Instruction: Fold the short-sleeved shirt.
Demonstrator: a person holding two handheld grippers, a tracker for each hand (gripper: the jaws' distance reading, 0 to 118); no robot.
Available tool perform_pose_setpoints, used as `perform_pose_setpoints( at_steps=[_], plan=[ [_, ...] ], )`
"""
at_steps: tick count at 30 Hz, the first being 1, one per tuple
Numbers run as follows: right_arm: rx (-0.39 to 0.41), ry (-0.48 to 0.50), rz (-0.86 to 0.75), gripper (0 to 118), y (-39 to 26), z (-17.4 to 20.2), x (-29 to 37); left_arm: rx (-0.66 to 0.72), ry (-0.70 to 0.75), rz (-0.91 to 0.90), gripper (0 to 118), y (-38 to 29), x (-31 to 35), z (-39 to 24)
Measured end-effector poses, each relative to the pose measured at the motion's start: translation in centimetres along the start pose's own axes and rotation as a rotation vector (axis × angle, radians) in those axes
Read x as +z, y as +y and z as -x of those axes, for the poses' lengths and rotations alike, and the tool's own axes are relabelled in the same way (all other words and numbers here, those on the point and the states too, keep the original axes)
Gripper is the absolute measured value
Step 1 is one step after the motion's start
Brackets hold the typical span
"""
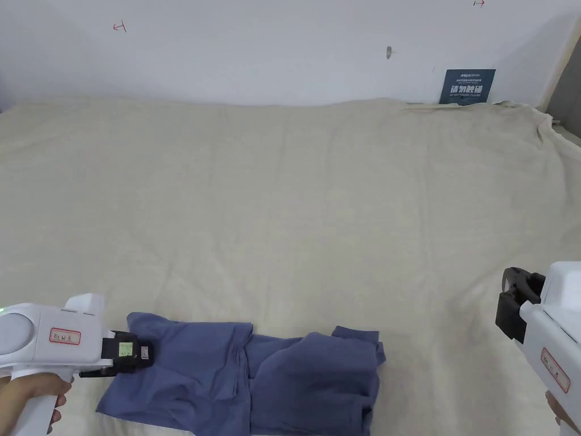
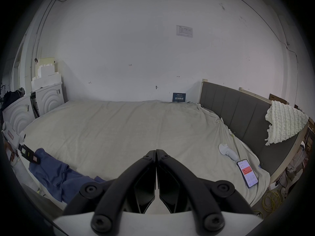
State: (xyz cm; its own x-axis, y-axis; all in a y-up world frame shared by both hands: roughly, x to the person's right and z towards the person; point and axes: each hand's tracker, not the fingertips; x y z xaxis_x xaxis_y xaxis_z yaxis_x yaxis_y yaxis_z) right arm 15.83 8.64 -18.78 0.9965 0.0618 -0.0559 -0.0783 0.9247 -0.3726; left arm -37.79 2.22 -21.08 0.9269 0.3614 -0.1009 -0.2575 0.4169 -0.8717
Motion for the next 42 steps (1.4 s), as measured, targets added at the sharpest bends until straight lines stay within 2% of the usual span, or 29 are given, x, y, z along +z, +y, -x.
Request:
perform_pose_setpoints(
  at_steps=[3,9,18,23,32,33,35,39,40,42],
  plan=[
    [-0.003,0.000,0.001,0,-0.1,-0.1,0.1,-0.014,0.008,0.008,12,0.3,0.8,-2.7],
    [-0.009,-0.004,0.004,0,-0.3,-0.4,0.2,-0.135,-0.116,0.033,12,0.9,-0.1,-10.0],
    [-0.023,-0.013,0.000,0,-0.5,-1.3,0.7,-0.276,-0.219,0.163,12,0.7,-7.2,-19.4],
    [-0.029,-0.025,0.007,0,-1.0,-2.2,0.7,-0.330,-0.186,0.224,12,-0.3,-11.9,-23.3],
    [-0.040,-0.048,0.026,0,-2.1,-3.7,0.7,-0.332,-0.128,0.280,13,-2.4,-17.8,-26.2],
    [-0.041,-0.048,0.029,0,-2.2,-3.8,0.7,-0.337,-0.123,0.277,16,-2.7,-17.8,-26.5],
    [-0.042,-0.051,0.033,0,-2.3,-3.9,0.7,-0.357,-0.117,0.267,33,-2.7,-17.4,-26.8],
    [-0.051,-0.054,0.033,0,-2.3,-4.0,0.9,-0.344,-0.175,0.259,98,-2.4,-15.7,-27.1],
    [-0.051,-0.053,0.031,0,-2.2,-3.9,0.9,-0.344,-0.168,0.243,107,-2.4,-15.0,-27.2],
    [-0.050,-0.053,0.027,0,-2.1,-4.0,1.0,-0.357,-0.169,0.172,112,-2.2,-13.4,-27.2]
  ],
)
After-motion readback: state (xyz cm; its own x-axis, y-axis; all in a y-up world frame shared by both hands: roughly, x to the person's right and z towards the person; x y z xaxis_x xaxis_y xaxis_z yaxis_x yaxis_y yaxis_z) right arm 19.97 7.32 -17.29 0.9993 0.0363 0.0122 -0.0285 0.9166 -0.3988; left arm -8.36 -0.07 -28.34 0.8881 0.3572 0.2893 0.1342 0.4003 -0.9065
